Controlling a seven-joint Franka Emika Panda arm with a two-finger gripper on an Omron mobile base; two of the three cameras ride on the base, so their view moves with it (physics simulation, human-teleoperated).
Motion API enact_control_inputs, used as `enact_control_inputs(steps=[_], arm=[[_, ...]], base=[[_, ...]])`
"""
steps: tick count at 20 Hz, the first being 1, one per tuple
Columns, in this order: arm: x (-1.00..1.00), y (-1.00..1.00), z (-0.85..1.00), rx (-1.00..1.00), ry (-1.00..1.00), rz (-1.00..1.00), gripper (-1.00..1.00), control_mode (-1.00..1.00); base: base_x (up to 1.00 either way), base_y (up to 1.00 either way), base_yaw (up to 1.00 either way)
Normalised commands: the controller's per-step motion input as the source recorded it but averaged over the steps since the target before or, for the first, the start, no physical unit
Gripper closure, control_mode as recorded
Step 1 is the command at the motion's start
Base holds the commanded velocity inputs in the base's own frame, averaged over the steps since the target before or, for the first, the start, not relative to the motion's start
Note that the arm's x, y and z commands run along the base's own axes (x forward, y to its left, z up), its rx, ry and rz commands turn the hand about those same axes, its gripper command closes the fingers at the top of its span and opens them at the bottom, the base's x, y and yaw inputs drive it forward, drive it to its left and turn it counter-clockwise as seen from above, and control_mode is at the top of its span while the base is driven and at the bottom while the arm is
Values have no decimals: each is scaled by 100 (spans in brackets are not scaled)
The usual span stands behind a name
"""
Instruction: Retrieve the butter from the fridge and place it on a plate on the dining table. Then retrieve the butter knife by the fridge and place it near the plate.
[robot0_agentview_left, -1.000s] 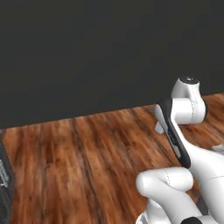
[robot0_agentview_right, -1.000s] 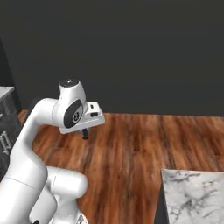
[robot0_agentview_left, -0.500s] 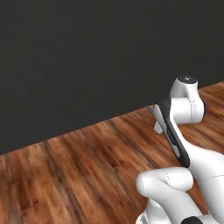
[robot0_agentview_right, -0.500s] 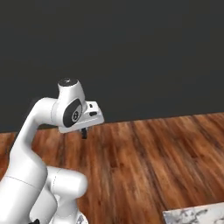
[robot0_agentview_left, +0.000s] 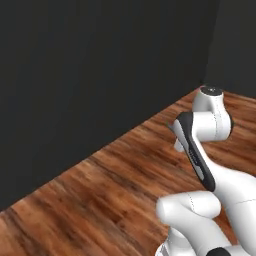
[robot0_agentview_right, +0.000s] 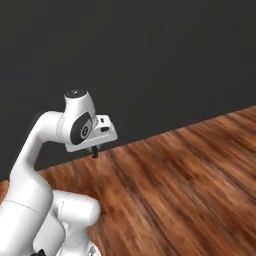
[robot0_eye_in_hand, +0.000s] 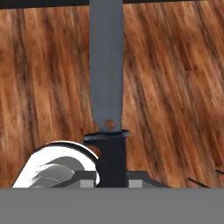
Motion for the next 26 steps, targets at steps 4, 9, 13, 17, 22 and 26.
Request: enact_control_inputs(steps=[4, 9, 13, 17, 22, 26], arm=[[0, 0, 0, 0, 0, 0, 100, 100], [0, 0, 0, 0, 0, 0, 100, 100], [0, 0, 0, 0, 0, 0, 100, 100], [0, 0, 0, 0, 0, 0, 100, 100], [0, 0, 0, 0, 0, 0, 100, 100], [0, 0, 0, 0, 0, 0, 100, 100]], base=[[76, 1, -60], [62, 0, -67], [62, 0, -66], [65, 7, -62], [58, 21, -65], [39, 22, -65]])
